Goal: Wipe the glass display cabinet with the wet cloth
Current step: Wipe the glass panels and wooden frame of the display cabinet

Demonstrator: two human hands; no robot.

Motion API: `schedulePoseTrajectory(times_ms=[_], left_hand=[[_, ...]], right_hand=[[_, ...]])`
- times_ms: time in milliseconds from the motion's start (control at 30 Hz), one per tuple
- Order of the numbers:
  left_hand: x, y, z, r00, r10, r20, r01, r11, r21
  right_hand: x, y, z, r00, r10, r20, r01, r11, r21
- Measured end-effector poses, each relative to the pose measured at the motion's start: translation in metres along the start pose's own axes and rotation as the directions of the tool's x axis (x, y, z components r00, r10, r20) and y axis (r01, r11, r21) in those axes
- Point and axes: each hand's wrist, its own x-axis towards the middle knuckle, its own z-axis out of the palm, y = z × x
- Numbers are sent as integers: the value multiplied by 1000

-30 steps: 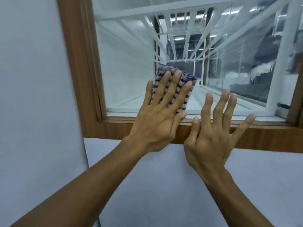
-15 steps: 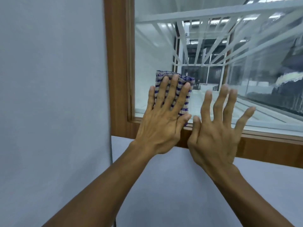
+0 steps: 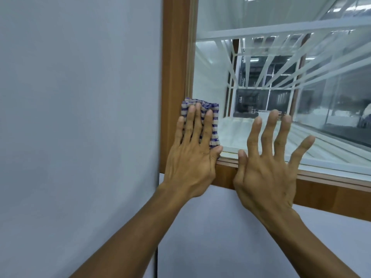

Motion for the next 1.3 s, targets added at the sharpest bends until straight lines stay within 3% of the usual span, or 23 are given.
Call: schedulePoseTrajectory(times_ms=[267, 867, 967, 1133, 1300], left_hand=[[14, 20, 2, 997, -76, 5, 76, 978, -195], [9, 19, 10, 999, -52, -2, 51, 983, -174], [33, 20, 8, 997, -76, -23, 71, 983, -167], [1, 20, 9, 999, -43, -17, 39, 980, -194], [75, 14, 3, 987, -110, -120, 87, 979, -185]], right_hand=[[-2, -1, -3, 1000, 4, 3, -3, 1000, -24], [3, -7, -1, 999, 5, -36, -3, 998, 60], [10, -3, 0, 998, -50, -42, 53, 997, 61], [37, 3, -3, 982, -172, -82, 176, 983, 48], [96, 5, -8, 954, -266, -140, 267, 964, -13]])
